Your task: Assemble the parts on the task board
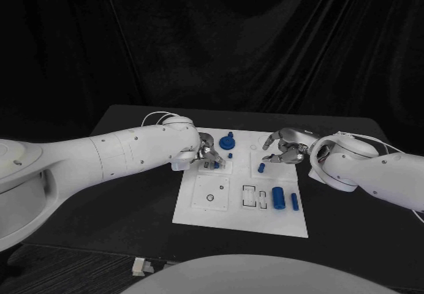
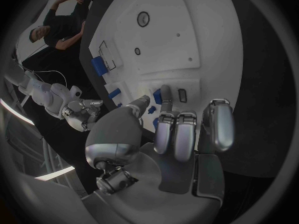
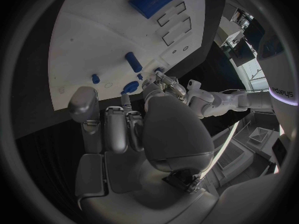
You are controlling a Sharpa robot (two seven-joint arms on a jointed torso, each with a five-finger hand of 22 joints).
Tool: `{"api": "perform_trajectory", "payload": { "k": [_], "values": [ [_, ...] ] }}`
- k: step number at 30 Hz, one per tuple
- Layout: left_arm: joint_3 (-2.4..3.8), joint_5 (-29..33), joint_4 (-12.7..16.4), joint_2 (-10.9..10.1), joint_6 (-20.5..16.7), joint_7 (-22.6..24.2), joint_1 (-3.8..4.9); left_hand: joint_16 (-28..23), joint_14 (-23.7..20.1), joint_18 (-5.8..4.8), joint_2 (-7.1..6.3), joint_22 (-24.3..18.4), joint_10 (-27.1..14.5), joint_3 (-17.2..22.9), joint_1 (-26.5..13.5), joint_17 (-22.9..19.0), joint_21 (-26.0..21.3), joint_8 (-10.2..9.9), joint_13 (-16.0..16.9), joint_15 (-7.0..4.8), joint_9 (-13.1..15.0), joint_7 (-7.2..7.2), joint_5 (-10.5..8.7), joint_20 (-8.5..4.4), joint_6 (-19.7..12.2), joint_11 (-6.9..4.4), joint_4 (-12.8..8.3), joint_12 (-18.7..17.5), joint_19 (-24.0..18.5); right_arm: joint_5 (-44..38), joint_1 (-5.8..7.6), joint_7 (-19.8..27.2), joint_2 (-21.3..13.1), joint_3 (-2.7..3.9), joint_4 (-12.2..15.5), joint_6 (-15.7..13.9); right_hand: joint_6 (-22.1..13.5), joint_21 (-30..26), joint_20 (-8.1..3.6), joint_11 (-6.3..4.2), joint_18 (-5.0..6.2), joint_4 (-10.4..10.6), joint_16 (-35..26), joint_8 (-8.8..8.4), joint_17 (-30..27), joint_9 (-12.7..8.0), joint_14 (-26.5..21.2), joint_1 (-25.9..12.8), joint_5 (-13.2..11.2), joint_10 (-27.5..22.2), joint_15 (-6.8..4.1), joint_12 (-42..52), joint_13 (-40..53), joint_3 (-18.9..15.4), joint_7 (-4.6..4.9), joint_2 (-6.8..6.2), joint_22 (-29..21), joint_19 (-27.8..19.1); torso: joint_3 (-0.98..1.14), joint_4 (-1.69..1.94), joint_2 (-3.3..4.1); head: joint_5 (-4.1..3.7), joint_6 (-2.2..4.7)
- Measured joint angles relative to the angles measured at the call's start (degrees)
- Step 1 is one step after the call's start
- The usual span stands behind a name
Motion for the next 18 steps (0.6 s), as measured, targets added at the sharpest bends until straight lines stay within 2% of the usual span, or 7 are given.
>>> {"api": "perform_trajectory", "payload": {
  "k": [4,8,11,12,16,18],
  "values": [
    [-0.02,0.0,0.8,-0.9,-0.3,-0.1,-0.03,0.0,0.0,0.0,0.0,0.0,0.0,-1.4,0.0,0.0,0.0,0.4,0.0,0.0,1.0,-0.28,-0.1,0.22,0.9,0.0,0.4,0.0,0.2,0.0,-0.02,0.0,0.0,0.0,0.0,0.0,0.0,-0.2,0.0,0.0,0.0,0.0,0.0,0.0,0.0,0.0,0.0,0.0,0.0,0.0,0.0,0.0,0.0,0.0,0.0,0.0,0.0,0.0,0.01,0.03,0.01,-0.01,0.0],
    [-0.12,0.0,2.8,-2.9,-0.9,-0.5,-0.02,0.0,0.0,0.01,0.0,0.0,0.0,-2.7,0.0,0.0,0.2,1.0,0.0,0.0,2.2,-0.5,-0.67,0.0,1.5,0.0,1.0,0.0,0.8,0.0,-0.03,0.0,-0.1,0.0,0.0,0.0,0.0,-0.2,0.0,0.0,0.0,0.0,0.0,0.0,0.0,0.0,0.0,0.0,0.0,0.0,0.0,0.0,0.0,0.0,0.0,0.0,0.0,0.0,-0.01,0.03,0.01,-0.14,0.0],
    [-0.33,-0.1,4.7,-4.7,-1.6,-0.7,0.54,0.0,0.0,0.0,-0.32,0.0,0.0,-3.6,0.7,0.0,0.2,1.4,0.0,0.0,2.8,-0.73,-1.06,-0.29,1.8,0.0,1.2,0.0,1.1,0.0,-0.03,0.0,-0.3,0.0,0.1,0.0,0.0,-0.2,0.0,0.0,0.0,0.0,0.0,0.0,0.0,0.0,0.0,0.0,0.0,0.0,0.0,0.0,0.0,0.0,0.0,0.0,0.0,0.0,-0.03,0.03,0.01,-0.34,0.0],
    [-0.36,-0.1,5.3,-5.3,-1.8,-0.7,0.93,0.0,0.0,0.0,-0.26,0.0,0.0,-3.6,0.7,0.0,0.3,1.5,0.0,0.0,2.9,-0.79,-1.07,-0.31,1.8,-0.02,1.2,0.0,1.2,0.0,-0.03,0.0,-0.4,0.0,0.1,0.0,0.0,-0.2,0.01,0.0,0.0,0.0,0.0,0.02,0.0,0.0,0.0,0.0,0.0,0.0,0.0,0.0,0.0,0.0,0.0,0.0,0.0,0.0,-0.04,0.03,0.01,-0.42,0.0],
    [-0.31,-0.1,7.5,-7.6,-3.2,-0.6,3.65,0.0,0.2,0.0,-0.36,0.0,0.1,-4.7,1.3,0.0,0.5,2.4,0.0,-0.22,4.1,-1.01,-1.1,-0.51,2.0,-0.49,1.7,0.0,1.4,0.0,-0.03,0.0,-0.9,0.01,0.3,-0.1,0.0,-0.2,0.2,0.0,0.0,0.0,-0.2,0.23,0.0,0.0,0.0,0.0,0.0,0.0,0.0,-0.3,0.0,0.0,0.0,0.0,0.0,-0.2,-0.04,-0.05,0.0,-0.59,0.0],
    [-0.24,-0.1,8.0,-8.4,-4.1,-0.3,5.16,0.0,0.2,0.01,-0.21,0.0,0.1,-5.7,2.7,0.0,0.5,3.8,0.0,-0.25,6.0,-1.14,-1.1,-0.51,1.9,-0.49,1.8,0.0,1.4,0.0,-0.03,0.0,-1.0,0.01,0.4,-0.1,0.0,-0.2,0.2,0.0,0.0,0.0,-0.2,0.23,0.0,0.0,0.0,0.0,0.0,0.0,0.0,-0.3,0.0,0.0,0.0,0.01,0.0,-0.2,-0.04,-0.12,-0.02,-0.68,0.0]
  ]
}}
